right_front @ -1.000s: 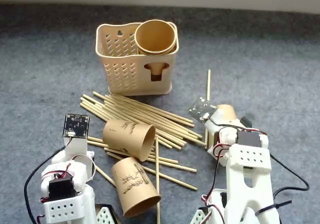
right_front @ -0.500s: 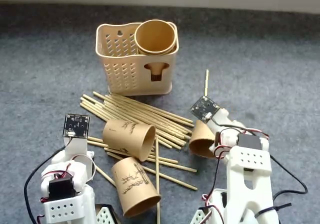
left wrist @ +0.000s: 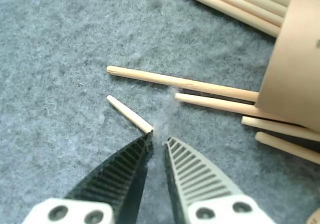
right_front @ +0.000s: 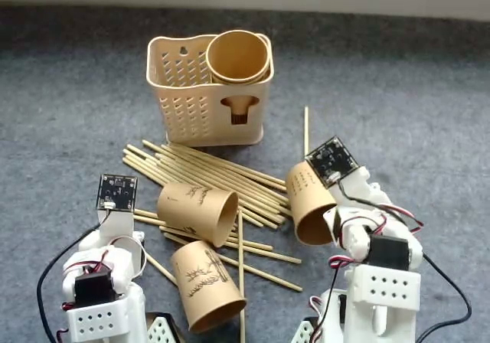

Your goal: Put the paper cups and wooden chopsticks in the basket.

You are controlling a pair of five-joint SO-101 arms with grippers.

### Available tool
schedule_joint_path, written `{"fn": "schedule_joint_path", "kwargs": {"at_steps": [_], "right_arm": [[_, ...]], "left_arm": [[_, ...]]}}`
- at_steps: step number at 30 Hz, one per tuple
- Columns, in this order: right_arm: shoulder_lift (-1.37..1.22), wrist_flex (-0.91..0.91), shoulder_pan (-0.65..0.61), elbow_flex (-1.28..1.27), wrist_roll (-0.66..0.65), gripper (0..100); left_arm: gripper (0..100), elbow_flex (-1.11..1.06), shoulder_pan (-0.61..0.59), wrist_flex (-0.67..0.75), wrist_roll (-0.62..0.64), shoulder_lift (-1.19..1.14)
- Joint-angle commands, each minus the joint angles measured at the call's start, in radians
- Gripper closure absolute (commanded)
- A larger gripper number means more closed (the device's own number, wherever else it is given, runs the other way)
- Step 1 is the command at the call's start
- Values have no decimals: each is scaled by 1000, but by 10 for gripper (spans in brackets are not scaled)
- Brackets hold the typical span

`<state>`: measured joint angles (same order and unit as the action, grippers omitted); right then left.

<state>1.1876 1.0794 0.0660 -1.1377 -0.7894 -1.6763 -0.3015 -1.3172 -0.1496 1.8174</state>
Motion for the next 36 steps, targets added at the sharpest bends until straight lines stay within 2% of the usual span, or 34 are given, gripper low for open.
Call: {"fn": "schedule_joint_path", "kwargs": {"at_steps": [1,11,19,22,36], "right_arm": [[90,65,5,15,37,992],[140,73,8,74,172,993],[140,211,1,231,210,993],[139,223,-21,251,265,993],[139,265,-47,309,279,993]], "left_arm": [[947,-19,-7,-5,-2,4],[947,-19,-7,-5,-2,4],[947,-19,-7,-5,-2,4],[947,-19,-7,-5,-2,4],[947,-19,-7,-5,-2,4]]}}
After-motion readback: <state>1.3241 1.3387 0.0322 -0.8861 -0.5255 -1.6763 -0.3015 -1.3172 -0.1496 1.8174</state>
